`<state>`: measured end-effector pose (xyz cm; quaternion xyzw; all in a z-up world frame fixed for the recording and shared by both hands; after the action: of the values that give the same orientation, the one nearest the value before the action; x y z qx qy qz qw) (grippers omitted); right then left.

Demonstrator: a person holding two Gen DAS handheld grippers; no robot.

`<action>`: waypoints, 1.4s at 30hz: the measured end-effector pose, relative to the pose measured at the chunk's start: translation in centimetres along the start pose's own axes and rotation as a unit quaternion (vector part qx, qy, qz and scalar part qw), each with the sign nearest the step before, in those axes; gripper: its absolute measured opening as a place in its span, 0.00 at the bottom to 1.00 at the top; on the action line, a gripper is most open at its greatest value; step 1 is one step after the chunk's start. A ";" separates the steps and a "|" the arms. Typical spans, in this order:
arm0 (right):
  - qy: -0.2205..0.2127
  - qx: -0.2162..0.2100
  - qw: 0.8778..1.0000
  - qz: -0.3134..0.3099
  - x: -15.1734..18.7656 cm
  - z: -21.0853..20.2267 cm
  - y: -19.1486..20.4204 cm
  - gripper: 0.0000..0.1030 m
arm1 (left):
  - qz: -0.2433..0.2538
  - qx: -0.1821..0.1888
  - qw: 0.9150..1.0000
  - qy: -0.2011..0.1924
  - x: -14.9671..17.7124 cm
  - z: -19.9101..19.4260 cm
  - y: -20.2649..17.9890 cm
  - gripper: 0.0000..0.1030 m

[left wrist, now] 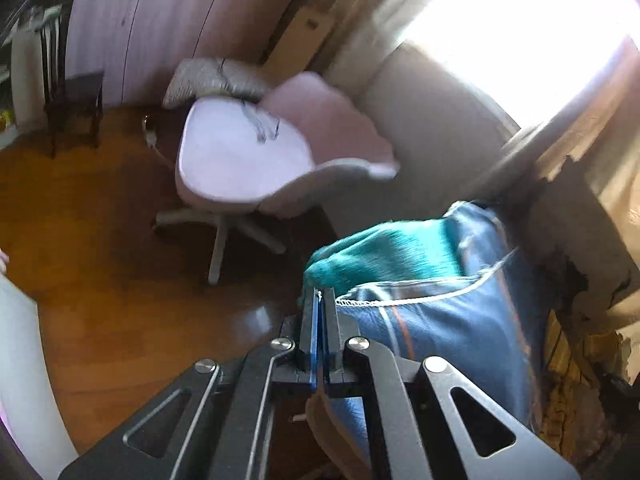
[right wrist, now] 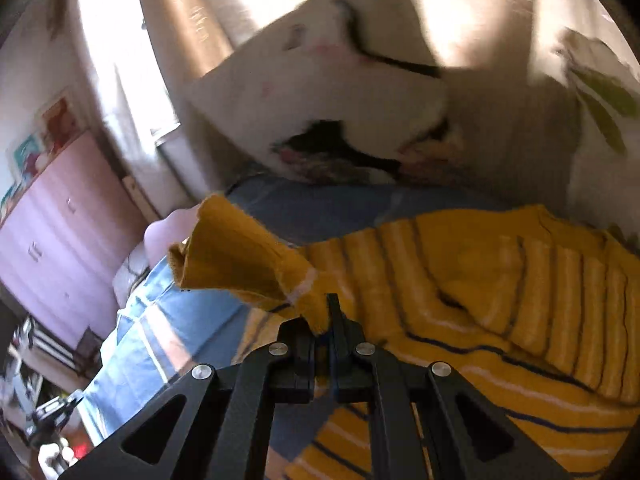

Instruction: Fold small clothes

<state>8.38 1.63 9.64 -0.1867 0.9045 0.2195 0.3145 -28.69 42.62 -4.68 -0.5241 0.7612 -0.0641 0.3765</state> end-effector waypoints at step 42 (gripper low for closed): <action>0.086 0.108 0.989 -0.049 1.3 -3.0 -25.8 0.56 | 0.465 0.159 0.851 0.187 25.8 13.6 -52.5 0.37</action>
<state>18.16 -21.68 3.71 -0.2139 0.9363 0.0883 0.2643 15.06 1.66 -1.57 -0.0204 0.9512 -0.0987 0.2916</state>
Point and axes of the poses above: each gripper's, at about its wrist camera, not at the fingertips, and z roughly the way its jaws point, y to its left, x to its underside, the point moved 4 cm from there along z, roughly the way its jaws point, and after that the axes turned 5 degrees about y, right-handed, at the moved point
